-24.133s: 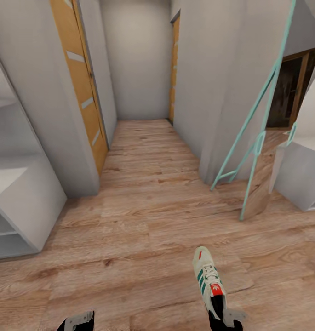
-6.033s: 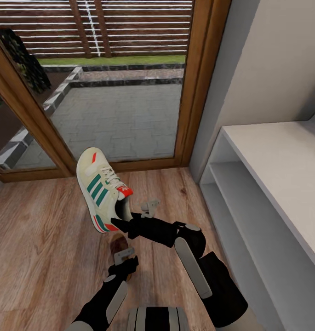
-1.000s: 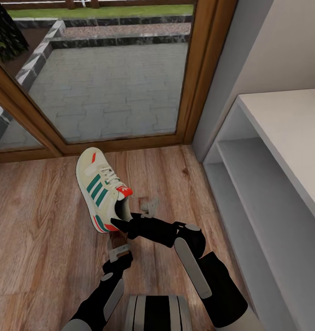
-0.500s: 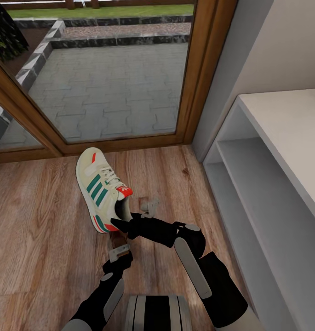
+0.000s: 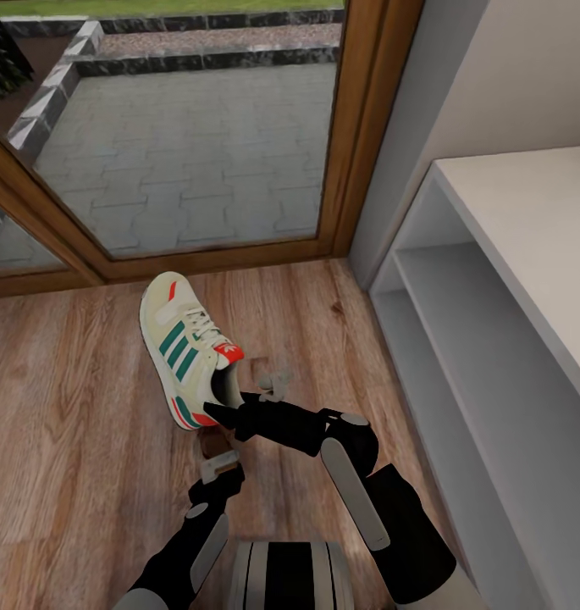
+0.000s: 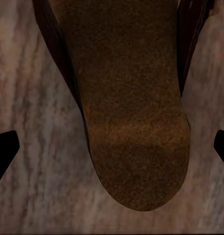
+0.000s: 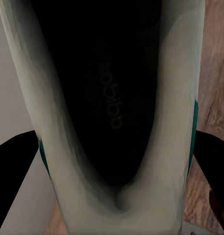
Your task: Pick up the two gym shoes and the two sandals from the corridor floor and place them onto the hallstand (shoe rack) in the corridor, making sure they are on the rack and not on the floor. Arrange them so the two gym shoes are next to each other and the two sandals are next to each other.
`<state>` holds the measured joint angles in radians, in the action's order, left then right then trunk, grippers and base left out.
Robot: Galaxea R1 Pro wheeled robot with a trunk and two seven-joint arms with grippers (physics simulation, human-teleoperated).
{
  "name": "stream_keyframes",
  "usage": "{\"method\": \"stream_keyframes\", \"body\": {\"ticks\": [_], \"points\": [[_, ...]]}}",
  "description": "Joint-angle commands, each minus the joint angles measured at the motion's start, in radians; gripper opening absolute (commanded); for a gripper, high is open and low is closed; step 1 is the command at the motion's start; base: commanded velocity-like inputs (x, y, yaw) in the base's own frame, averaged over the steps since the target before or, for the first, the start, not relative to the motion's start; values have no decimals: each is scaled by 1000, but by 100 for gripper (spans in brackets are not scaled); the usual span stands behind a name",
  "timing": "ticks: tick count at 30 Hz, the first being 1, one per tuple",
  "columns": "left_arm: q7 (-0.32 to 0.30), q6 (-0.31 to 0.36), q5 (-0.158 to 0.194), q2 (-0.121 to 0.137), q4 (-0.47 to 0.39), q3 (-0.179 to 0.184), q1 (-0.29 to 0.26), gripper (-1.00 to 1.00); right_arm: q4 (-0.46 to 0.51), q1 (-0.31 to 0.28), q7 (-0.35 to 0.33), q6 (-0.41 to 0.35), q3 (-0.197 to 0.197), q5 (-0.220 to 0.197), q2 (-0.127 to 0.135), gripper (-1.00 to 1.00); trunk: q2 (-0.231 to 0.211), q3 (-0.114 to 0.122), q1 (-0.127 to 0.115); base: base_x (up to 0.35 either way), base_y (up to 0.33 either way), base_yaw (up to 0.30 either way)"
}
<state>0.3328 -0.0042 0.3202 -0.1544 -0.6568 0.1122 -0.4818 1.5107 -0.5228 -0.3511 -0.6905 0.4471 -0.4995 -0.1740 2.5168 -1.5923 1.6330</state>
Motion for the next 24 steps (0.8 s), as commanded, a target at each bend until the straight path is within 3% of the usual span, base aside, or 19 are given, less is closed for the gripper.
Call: {"method": "stream_keyframes", "body": {"ticks": [1,21,24], "points": [[8,0,10,1,-1,6,0,100,0,0,-2,-5,-1,-2,0,-100,0,-2,0,0,0,-157],[8,-5,10,0,-1,5,2,100,0,0,-2,-4,-1,-2,0,-100,0,-4,0,0,0,-51],[8,-5,10,1,-1,5,2,100,0,0,-2,-5,-1,-2,0,-100,1,-18,1,0,0,-28]]}}
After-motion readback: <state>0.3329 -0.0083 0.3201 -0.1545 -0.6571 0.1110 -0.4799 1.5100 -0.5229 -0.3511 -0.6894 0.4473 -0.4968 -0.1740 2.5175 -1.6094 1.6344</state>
